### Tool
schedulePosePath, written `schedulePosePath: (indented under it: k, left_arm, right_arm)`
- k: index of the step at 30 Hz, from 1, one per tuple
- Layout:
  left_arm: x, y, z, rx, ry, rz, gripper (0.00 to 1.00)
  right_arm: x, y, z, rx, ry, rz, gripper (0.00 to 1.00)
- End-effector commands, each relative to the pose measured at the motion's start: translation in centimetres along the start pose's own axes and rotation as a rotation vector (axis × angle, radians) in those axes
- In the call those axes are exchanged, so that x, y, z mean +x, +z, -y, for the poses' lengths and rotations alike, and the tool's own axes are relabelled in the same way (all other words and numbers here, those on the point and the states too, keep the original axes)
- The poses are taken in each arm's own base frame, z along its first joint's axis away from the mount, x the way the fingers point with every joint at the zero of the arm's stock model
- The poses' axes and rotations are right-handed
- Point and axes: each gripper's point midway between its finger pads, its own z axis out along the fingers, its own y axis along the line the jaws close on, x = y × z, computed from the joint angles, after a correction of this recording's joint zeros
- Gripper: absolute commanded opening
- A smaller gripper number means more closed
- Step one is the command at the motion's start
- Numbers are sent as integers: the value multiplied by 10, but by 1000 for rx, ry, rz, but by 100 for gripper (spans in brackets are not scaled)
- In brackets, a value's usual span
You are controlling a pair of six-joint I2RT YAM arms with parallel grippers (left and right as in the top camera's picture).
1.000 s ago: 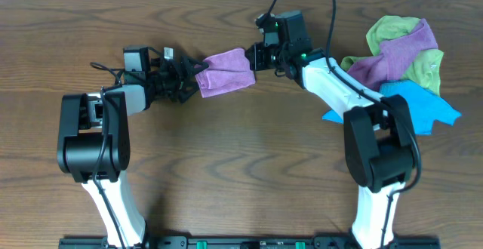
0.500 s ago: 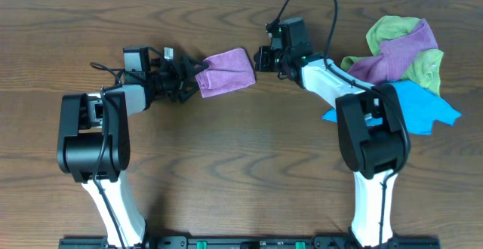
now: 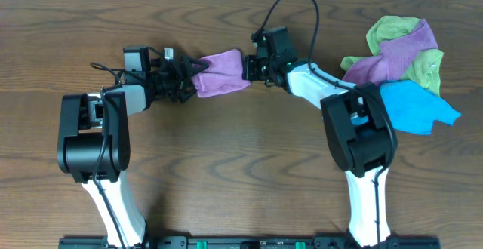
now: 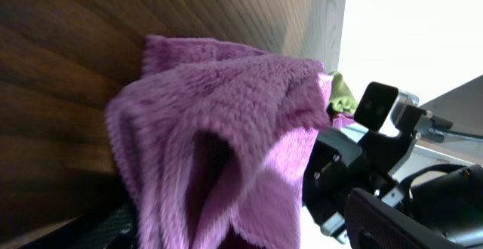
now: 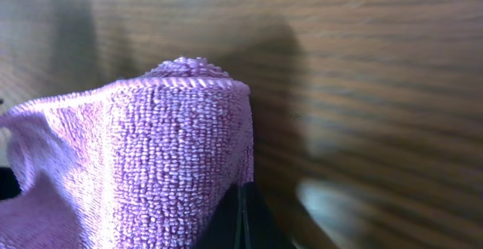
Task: Fold the cloth
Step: 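Drag the folded towel with the left gripper to the far left corner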
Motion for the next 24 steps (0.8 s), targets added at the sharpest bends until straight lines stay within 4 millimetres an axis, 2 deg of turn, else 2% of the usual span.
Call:
schedulePosePath:
  k: [1,4,8,14,16,17,21,24]
  left_arm:
    - [10,12,-67,-155,-134,26,84]
    - [8,12,-69,-163,-134,35,65]
    - [6,11,-70,-171,-153,48,6]
    - [4,11,-67,-158,-154,50,6]
    - [-2,12,-57,-130,-124,53,5]
    - [-7,13,-46,-98,-94,56,6]
    - [-43,8,19,54,25,114,6]
    - [-76,-8,71,129,119,203,5]
  right_arm:
    - [2,6,-11,-30,1,-11,1]
    - [1,5,-9,-33,5,-12,1]
    - [2,4,-12,-51,13,-21,1]
    - [-4,-6,-15,-90,21,-57,1]
    - [-9,-13,-13,-78,6,-80,1]
    - [-12,-17,-12,-68,-11,-92,1]
    - [-29,-39,-11,-8,-90,-131,1]
    - [-41,-55,-11,50,-134,-142,1]
